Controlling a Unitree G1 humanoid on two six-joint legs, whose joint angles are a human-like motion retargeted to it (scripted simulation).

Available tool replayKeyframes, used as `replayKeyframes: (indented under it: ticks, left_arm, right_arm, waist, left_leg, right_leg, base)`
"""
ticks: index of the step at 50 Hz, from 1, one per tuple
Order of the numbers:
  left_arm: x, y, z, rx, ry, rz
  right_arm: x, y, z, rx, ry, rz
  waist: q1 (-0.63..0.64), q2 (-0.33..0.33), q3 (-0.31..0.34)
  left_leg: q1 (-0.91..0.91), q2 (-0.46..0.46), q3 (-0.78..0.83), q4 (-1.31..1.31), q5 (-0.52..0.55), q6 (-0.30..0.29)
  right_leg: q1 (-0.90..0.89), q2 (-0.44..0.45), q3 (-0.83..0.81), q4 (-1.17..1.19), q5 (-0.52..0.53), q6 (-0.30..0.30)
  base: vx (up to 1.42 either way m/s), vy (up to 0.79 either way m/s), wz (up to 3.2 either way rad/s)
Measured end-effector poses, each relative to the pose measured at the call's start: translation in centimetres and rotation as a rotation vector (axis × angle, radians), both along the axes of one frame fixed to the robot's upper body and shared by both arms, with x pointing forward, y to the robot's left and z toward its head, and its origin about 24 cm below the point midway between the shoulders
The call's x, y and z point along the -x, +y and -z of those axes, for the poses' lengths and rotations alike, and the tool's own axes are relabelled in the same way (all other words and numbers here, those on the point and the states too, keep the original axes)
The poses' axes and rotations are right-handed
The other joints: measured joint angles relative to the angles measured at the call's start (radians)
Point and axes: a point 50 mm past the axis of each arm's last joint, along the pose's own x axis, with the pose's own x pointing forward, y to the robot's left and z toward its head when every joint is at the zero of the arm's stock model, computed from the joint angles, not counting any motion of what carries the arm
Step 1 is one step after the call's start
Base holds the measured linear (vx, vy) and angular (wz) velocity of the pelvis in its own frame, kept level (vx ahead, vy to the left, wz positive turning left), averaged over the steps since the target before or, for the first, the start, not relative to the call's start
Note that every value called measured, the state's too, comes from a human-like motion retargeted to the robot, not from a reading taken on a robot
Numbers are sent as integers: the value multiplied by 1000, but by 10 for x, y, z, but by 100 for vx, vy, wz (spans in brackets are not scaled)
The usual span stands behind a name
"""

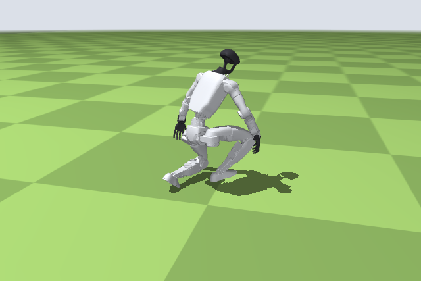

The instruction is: Sport exercise

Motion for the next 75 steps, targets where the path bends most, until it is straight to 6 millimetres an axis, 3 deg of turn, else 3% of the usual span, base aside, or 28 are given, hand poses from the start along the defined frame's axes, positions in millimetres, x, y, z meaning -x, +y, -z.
replayKeyframes:
  ticks: [2,5,11,15,22,30,38,43,60,75]
  left_arm:
    - [-13,-11,-1,57,-6,9]
    - [-43,-32,-8,123,-76,33]
    - [-94,-73,-30,213,-288,84]
    - [-109,-90,-39,227,-379,123]
    - [-98,-89,-32,207,-360,160]
    - [-60,-73,-10,179,-246,156]
    - [-17,-62,13,174,-97,134]
    - [-3,-60,20,175,-48,126]
    - [-25,-58,7,140,-150,136]
    - [-16,-67,16,145,-47,219]
  right_arm:
    - [18,-6,31,-64,143,71]
    - [42,-13,63,-138,275,169]
    - [83,-24,102,-209,418,295]
    - [112,-28,123,-185,481,331]
    - [156,-30,150,-100,612,324]
    - [184,-26,163,-32,680,257]
    - [190,-12,168,-10,667,166]
    - [189,-5,168,-18,640,155]
    - [178,-14,164,-81,534,341]
    - [177,-31,160,-81,506,460]
  waist:
    - [9,18,-4]
    - [11,38,-1]
    - [15,58,-35]
    - [32,44,-64]
    - [114,-10,-123]
    - [186,-90,-220]
    - [189,-126,-245]
    - [163,-142,-227]
    - [101,-219,-132]
    - [77,-273,-93]
  left_leg:
    - [43,-4,5,-29,3,-29]
    - [65,-18,18,-76,45,-57]
    - [39,-22,94,-161,107,-81]
    - [31,-39,140,-238,126,-100]
    - [29,-105,161,-485,67,-105]
    - [-17,-233,106,-852,49,-71]
    - [110,-290,61,-1007,84,-57]
    - [217,-301,72,-1052,77,-39]
    - [509,-370,128,-1242,92,-20]
    - [637,-454,156,-1365,124,7]
  right_leg:
    - [27,35,-4,-49,0,5]
    - [89,63,14,-131,0,28]
    - [243,42,42,-331,0,89]
    - [381,32,49,-473,0,145]
    - [624,94,68,-766,36,247]
    - [788,140,116,-1001,75,294]
    - [948,188,188,-1089,75,291]
    - [1039,191,219,-1108,70,298]
    - [1245,115,261,-1137,69,355]
    - [1282,30,294,-1084,54,390]
  base:
    - [-4,-9,63]
    - [-11,-11,100]
    - [-12,-8,111]
    - [-1,-3,87]
    - [14,-1,16]
    - [23,1,-19]
    - [16,3,-32]
    - [7,5,-17]
    - [1,1,-1]
    - [0,0,0]
